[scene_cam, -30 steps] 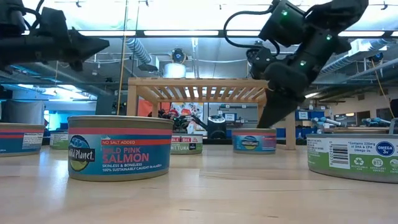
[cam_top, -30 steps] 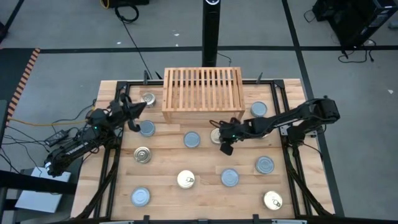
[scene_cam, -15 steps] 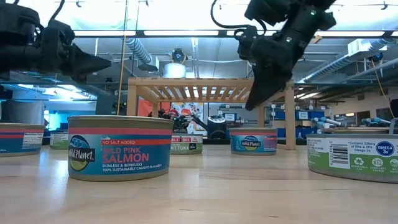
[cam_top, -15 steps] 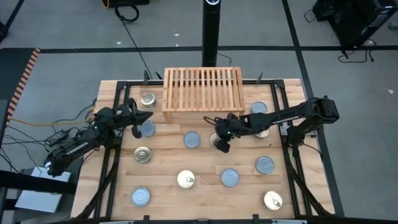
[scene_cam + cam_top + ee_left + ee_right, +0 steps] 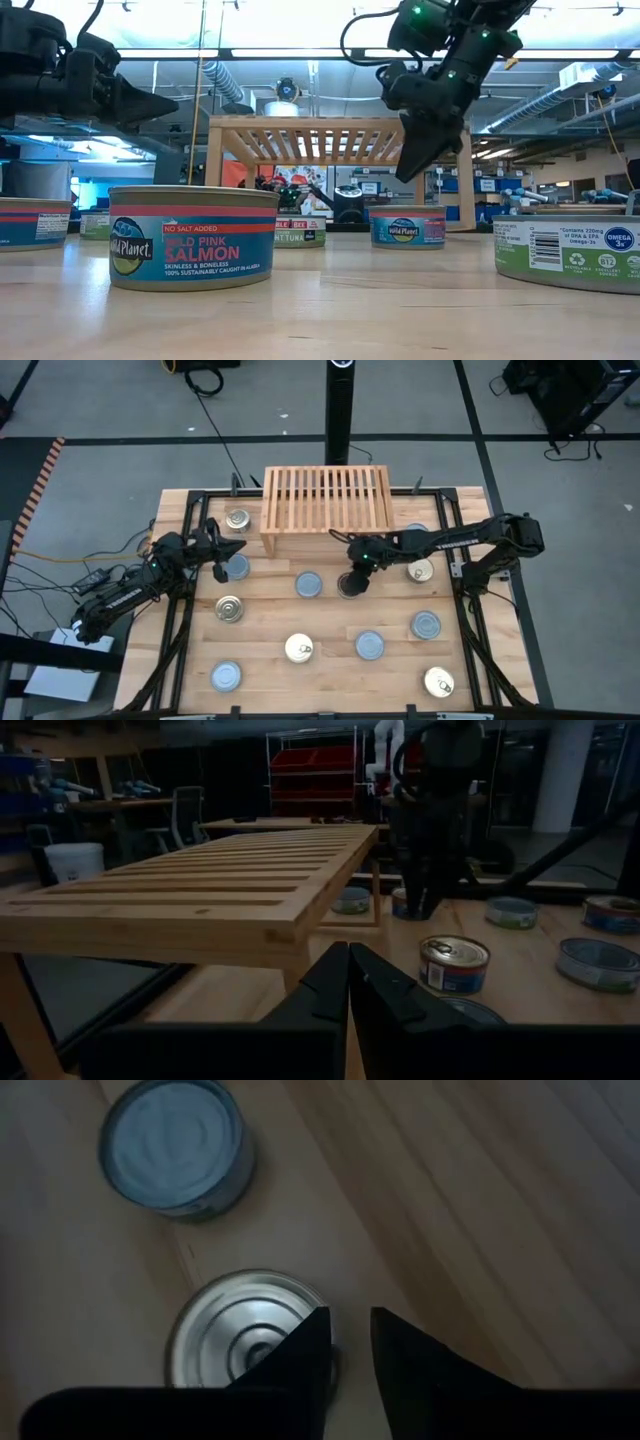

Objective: Stack canned seafood by type on shelf
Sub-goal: Put the blue-pink tuna can on the shelf

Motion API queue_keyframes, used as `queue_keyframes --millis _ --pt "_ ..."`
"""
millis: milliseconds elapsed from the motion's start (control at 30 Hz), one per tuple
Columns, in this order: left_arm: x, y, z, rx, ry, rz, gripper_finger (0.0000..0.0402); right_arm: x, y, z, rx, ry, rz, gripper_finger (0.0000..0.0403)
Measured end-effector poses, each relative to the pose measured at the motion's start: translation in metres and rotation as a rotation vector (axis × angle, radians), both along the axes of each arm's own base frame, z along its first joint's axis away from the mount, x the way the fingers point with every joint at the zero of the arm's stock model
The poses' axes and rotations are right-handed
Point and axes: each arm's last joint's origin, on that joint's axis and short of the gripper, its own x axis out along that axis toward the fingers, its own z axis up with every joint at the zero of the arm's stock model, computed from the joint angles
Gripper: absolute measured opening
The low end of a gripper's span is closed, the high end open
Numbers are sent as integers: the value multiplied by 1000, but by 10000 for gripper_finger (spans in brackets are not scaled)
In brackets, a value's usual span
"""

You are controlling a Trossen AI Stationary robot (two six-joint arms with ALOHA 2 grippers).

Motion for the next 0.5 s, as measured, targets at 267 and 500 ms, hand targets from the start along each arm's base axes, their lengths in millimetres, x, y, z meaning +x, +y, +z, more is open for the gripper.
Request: queue_keyframes --millis 267,500 --pt "0 0 0 3 1 0 19 2 26 1 49 -14 79 87" --pt "0 0 0 2 2 0 19 2 61 2 6 -35 170 97"
